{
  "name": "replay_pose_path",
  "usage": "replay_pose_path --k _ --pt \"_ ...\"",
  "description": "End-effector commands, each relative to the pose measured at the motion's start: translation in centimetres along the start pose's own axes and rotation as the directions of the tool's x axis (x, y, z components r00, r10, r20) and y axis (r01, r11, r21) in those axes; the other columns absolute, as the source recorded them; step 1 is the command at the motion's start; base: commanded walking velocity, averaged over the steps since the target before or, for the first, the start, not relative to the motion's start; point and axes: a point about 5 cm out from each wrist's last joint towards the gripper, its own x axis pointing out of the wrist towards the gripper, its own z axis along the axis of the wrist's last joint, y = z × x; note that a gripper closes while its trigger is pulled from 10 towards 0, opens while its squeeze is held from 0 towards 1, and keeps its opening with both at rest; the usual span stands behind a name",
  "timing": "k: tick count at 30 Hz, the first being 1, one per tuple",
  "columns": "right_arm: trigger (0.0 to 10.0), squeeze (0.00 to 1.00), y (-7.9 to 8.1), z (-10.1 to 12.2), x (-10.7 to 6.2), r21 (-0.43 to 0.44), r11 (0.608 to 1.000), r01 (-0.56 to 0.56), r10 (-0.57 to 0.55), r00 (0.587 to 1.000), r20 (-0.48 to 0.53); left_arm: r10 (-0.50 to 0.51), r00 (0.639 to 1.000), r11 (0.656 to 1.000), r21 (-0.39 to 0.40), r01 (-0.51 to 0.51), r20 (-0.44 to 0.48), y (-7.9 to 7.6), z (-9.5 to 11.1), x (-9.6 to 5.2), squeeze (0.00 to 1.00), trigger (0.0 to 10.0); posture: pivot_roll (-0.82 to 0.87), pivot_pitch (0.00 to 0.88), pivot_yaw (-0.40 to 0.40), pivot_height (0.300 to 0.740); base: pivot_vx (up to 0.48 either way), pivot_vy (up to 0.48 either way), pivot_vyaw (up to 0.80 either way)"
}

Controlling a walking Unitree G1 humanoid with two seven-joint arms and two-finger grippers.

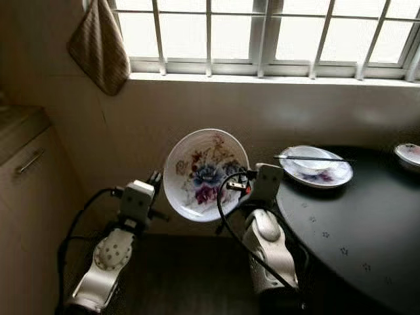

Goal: Kitchen organization

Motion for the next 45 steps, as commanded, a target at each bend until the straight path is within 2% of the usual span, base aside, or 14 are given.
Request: replay_pose_path --k 1,7,9,13,15,19,23,28,40,45 --pt "0.0 0.00 -0.7 1.3 -0.1 -0.028 1.000 0.014 -0.012 0.998 0.069 -0.017 1.000 1.000 -0.011 0.017 0.019 -0.7 0.2 0.0 0.00 10.0 0.04 0.000 -0.020 0.740 0.000 0.000 0.80" --pt "0.0 0.00 -0.5 1.4 -0.1 -0.056 0.998 0.003 0.001 0.996 0.084 -0.012 1.000 1.000 0.002 0.012 -0.006 -0.5 0.0 0.1 0.00 10.0 0.05 0.000 -0.021 0.740 0.000 0.000 0.80" --pt "0.0 0.00 -0.4 1.7 -0.1 -0.093 0.996 -0.001 0.011 0.994 0.106 0.003 1.000 1.000 -0.002 -0.003 -0.004 -0.2 0.0 0.0 0.00 10.0 0.05 0.000 -0.022 0.740 0.000 0.000 0.80" --pt "0.0 0.00 -0.6 2.2 0.0 -0.097 0.995 0.016 -0.003 0.991 0.135 0.012 1.000 1.000 0.002 -0.012 -0.001 -0.1 0.0 0.0 0.00 10.0 0.05 0.000 -0.023 0.740 0.126 0.000 0.80" --pt "0.0 0.00 -0.7 2.7 0.1 -0.093 0.995 0.033 -0.018 0.986 0.164 0.017 1.000 1.000 0.003 -0.017 0.000 0.0 0.1 0.0 0.00 10.0 0.05 0.000 -0.022 0.740 0.000 0.000 0.80" --pt "0.0 0.00 -0.6 5.2 0.3 -0.106 0.992 0.062 -0.030 0.960 0.278 0.038 0.999 0.999 0.005 -0.038 0.015 0.3 0.4 0.2 0.00 10.0 0.05 0.000 -0.021 0.740 0.000 0.000 0.80" --pt "0.0 0.00 -0.3 5.9 0.4 -0.122 0.991 0.055 -0.015 0.952 0.306 0.041 0.999 0.999 0.004 -0.041 0.025 0.4 0.6 0.4 0.00 10.0 0.05 0.000 -0.021 0.740 0.000 0.000 0.80" --pt "0.0 0.00 0.1 6.4 0.5 -0.109 0.993 0.036 0.002 0.943 0.332 0.048 0.998 0.999 0.003 -0.048 0.047 0.4 0.9 0.5 0.00 10.0 0.05 0.000 -0.023 0.740 0.000 0.000 0.80" --pt "0.0 0.00 1.3 7.6 0.8 -0.106 0.994 -0.004 0.043 0.928 0.370 0.061 0.995 0.998 -0.001 -0.061 0.078 0.7 1.5 0.8 0.00 10.0 0.05 0.000 -0.024 0.740 0.324 0.000 0.80" --pt "0.0 0.00 1.8 9.0 1.1 -0.078 0.997 -0.023 0.053 0.911 0.409 0.065 0.994 0.998 0.000 -0.065 0.092 0.8 1.9 1.0 0.00 10.0 0.05 0.000 -0.026 0.740 0.302 0.000 0.80"
